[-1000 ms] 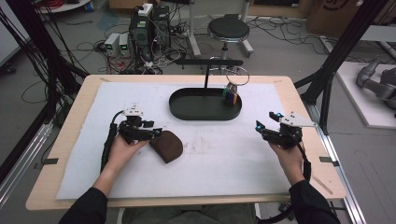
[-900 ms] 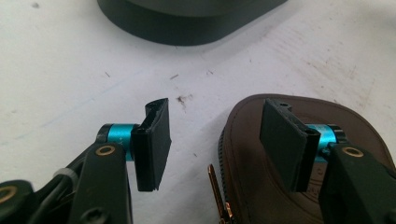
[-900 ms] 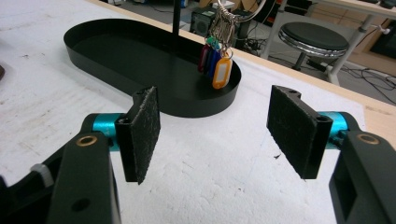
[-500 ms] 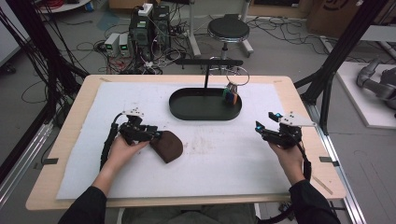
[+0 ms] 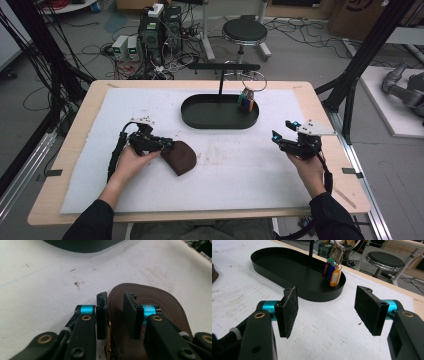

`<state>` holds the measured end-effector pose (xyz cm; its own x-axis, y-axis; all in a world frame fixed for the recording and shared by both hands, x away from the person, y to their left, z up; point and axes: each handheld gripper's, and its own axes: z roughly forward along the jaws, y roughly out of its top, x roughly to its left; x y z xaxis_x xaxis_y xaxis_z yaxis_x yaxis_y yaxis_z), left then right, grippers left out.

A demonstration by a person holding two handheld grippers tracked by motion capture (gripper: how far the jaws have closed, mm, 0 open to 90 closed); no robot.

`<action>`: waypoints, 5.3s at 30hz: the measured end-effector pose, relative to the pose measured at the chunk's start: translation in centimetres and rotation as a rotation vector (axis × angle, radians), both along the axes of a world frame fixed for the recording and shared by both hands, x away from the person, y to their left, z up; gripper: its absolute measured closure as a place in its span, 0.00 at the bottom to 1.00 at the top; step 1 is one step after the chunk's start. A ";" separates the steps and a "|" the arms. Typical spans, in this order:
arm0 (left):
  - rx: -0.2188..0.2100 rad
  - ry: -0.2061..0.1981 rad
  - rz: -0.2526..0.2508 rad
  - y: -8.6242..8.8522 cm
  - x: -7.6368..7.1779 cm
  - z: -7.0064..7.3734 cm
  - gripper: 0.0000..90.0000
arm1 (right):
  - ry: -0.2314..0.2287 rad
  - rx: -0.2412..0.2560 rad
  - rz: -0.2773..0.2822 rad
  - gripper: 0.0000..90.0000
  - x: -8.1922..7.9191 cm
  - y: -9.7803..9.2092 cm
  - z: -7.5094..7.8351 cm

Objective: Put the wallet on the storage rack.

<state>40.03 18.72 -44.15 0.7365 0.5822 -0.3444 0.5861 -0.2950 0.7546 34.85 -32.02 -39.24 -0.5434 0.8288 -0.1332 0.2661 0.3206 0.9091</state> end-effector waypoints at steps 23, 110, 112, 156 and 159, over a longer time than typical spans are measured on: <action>-0.105 -0.275 -0.015 -1.2 -2.5 3.1 0.96 | -0.040 -0.001 0.005 0.44 -0.5 0.5 0.5; -0.235 -0.368 -0.458 -7.2 -5.7 7.0 0.72 | 0.264 0.020 0.832 0.76 -1.5 10.1 1.3; -0.249 -0.378 -0.455 -7.1 -5.7 7.0 0.74 | 0.256 0.039 0.828 0.75 -1.5 10.0 1.4; -0.328 -0.400 -0.425 -7.7 -6.2 6.3 0.74 | 0.205 0.245 0.821 0.74 -0.9 8.5 2.2; -0.321 -0.409 -0.413 -7.8 -6.2 6.3 0.76 | 0.196 0.239 0.793 0.70 -0.8 8.4 2.2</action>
